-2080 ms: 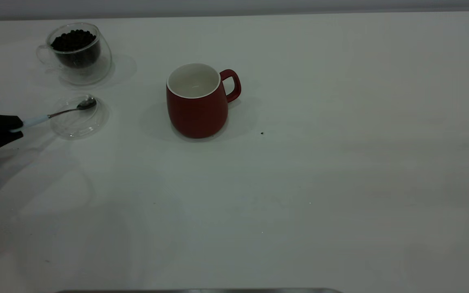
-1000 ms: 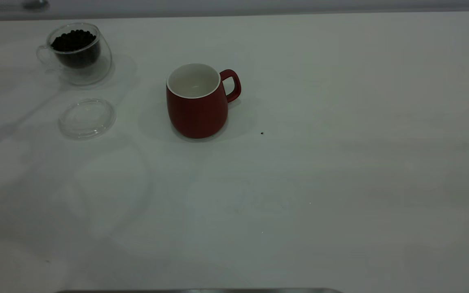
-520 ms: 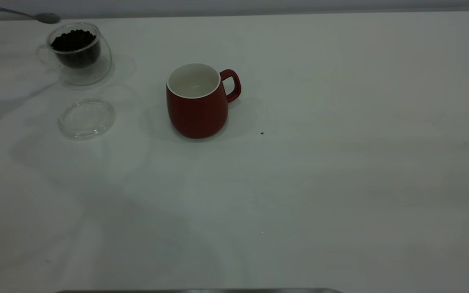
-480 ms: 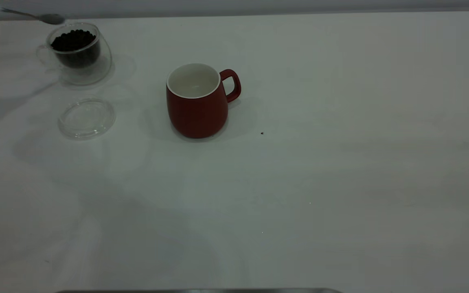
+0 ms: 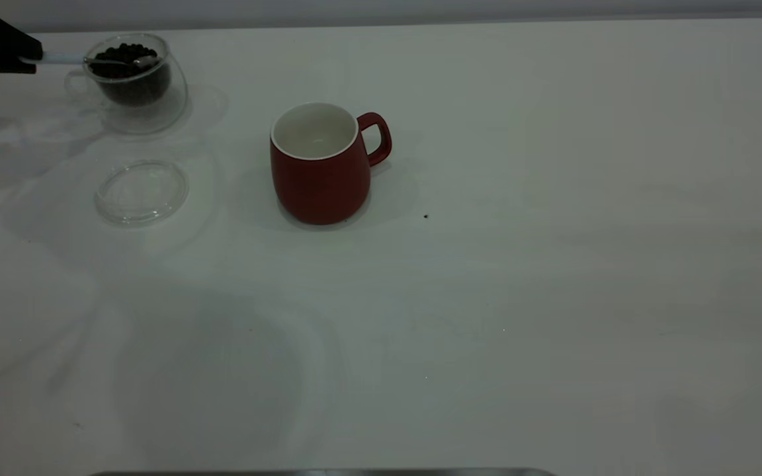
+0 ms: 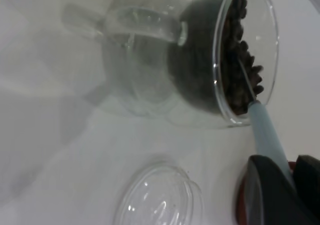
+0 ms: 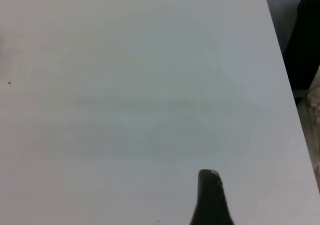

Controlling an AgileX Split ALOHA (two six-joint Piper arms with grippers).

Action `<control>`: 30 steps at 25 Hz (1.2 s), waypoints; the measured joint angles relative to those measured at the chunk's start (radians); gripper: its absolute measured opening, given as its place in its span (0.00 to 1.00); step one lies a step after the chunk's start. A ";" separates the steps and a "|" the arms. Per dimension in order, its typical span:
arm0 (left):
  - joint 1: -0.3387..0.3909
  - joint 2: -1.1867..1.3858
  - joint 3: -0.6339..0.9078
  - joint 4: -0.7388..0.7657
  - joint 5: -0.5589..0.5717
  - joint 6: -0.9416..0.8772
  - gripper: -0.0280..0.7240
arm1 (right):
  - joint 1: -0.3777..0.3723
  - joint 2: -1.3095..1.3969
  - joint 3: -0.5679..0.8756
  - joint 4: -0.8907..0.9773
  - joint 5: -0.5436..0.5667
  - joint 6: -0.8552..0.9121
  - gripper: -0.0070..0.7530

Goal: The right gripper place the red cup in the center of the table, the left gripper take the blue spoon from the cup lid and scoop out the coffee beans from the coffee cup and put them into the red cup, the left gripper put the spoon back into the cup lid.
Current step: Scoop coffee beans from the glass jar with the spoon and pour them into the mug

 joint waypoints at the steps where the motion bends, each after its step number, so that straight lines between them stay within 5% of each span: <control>1: 0.000 0.001 0.000 -0.007 -0.002 0.015 0.20 | 0.000 0.000 0.000 0.000 0.000 0.000 0.76; 30: 0.093 0.005 0.000 0.017 0.098 0.040 0.20 | 0.000 0.000 0.000 0.000 0.000 0.000 0.76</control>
